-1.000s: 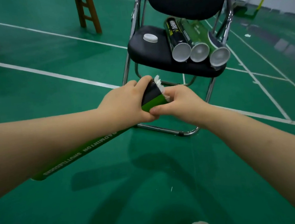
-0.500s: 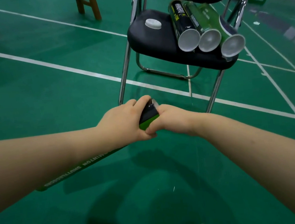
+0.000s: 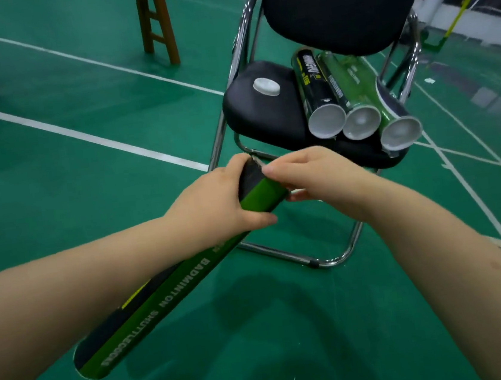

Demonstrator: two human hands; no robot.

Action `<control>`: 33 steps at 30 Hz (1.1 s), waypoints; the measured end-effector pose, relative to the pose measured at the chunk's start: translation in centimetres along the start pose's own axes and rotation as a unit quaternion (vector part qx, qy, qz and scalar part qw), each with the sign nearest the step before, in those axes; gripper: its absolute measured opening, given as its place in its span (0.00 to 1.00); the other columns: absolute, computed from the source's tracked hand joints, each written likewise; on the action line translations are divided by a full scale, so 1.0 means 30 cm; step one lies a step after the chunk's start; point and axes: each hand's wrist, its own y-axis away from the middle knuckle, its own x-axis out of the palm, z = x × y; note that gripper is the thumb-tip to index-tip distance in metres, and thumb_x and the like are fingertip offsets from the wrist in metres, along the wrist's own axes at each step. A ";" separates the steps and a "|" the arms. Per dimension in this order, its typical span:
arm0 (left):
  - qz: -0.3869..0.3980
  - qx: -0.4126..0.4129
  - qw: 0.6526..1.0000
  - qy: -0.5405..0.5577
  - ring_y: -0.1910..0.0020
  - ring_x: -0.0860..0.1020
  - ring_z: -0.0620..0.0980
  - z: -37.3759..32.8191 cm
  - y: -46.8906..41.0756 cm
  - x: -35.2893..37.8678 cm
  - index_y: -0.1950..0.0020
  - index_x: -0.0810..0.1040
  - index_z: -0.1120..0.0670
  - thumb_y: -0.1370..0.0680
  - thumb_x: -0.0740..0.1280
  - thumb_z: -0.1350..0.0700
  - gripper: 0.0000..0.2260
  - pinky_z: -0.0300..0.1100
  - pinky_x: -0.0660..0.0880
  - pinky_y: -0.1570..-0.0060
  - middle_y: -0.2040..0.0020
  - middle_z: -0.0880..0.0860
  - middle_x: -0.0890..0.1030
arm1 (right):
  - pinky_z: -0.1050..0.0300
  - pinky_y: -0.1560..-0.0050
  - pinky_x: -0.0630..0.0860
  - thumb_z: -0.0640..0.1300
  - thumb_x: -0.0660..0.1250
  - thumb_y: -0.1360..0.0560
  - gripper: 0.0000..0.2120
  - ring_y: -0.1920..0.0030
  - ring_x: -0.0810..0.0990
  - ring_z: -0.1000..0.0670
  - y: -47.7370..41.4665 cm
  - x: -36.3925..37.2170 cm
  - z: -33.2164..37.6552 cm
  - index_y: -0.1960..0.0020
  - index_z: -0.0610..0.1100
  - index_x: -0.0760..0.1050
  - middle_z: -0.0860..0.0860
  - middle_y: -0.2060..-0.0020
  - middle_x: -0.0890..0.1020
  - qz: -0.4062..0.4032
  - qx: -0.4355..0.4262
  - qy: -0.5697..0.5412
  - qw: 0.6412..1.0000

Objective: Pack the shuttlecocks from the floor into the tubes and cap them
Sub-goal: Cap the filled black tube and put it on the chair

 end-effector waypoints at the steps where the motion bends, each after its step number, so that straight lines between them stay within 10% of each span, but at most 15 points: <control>1: -0.005 0.003 1.000 0.010 0.48 0.75 0.52 -0.006 -0.024 -0.008 0.33 0.61 0.47 0.36 0.72 0.39 0.36 0.48 0.74 0.49 0.43 0.50 0.77 | 0.51 0.49 0.74 0.46 0.64 0.24 0.09 0.58 0.75 0.52 -0.011 0.000 0.001 0.56 0.44 0.81 0.47 0.60 0.79 -0.025 -0.022 -0.001 0.999; 7: -0.085 -0.006 0.994 0.069 0.52 0.76 0.51 -0.019 -0.210 -0.041 0.37 0.63 0.47 0.34 0.73 0.42 0.31 0.42 0.70 0.57 0.52 0.48 0.75 | 0.52 0.60 0.72 0.46 0.62 0.23 0.15 0.66 0.74 0.51 -0.149 -0.039 0.047 0.65 0.40 0.78 0.48 0.70 0.78 -0.181 -0.136 0.040 0.973; 13: -0.151 -0.051 0.982 0.100 0.48 0.75 0.52 0.042 -0.365 -0.053 0.36 0.63 0.49 0.33 0.73 0.40 0.32 0.43 0.72 0.52 0.47 0.49 0.76 | 0.52 0.48 0.73 0.47 0.59 0.22 0.13 0.52 0.78 0.50 -0.400 -0.140 0.060 0.61 0.50 0.78 0.54 0.60 0.81 -0.292 -0.138 0.034 0.946; 22: -0.149 -0.127 0.976 0.095 0.55 0.70 0.50 0.198 -0.502 0.011 0.38 0.64 0.49 0.33 0.73 0.42 0.30 0.41 0.66 0.58 0.54 0.47 0.73 | 0.51 0.38 0.63 0.47 0.56 0.23 0.21 0.35 0.66 0.37 -0.786 -0.206 -0.046 0.30 0.49 0.63 0.43 0.33 0.67 -0.259 0.058 0.194 0.944; 33: -0.137 -0.118 0.977 0.110 0.55 0.72 0.48 0.267 -0.567 0.021 0.35 0.63 0.48 0.34 0.74 0.42 0.32 0.38 0.67 0.57 0.54 0.45 0.74 | 0.42 0.29 0.54 0.60 0.57 0.24 0.31 0.26 0.48 0.39 -0.964 -0.238 -0.141 0.25 0.59 0.48 0.49 0.24 0.43 -0.221 0.084 0.284 0.929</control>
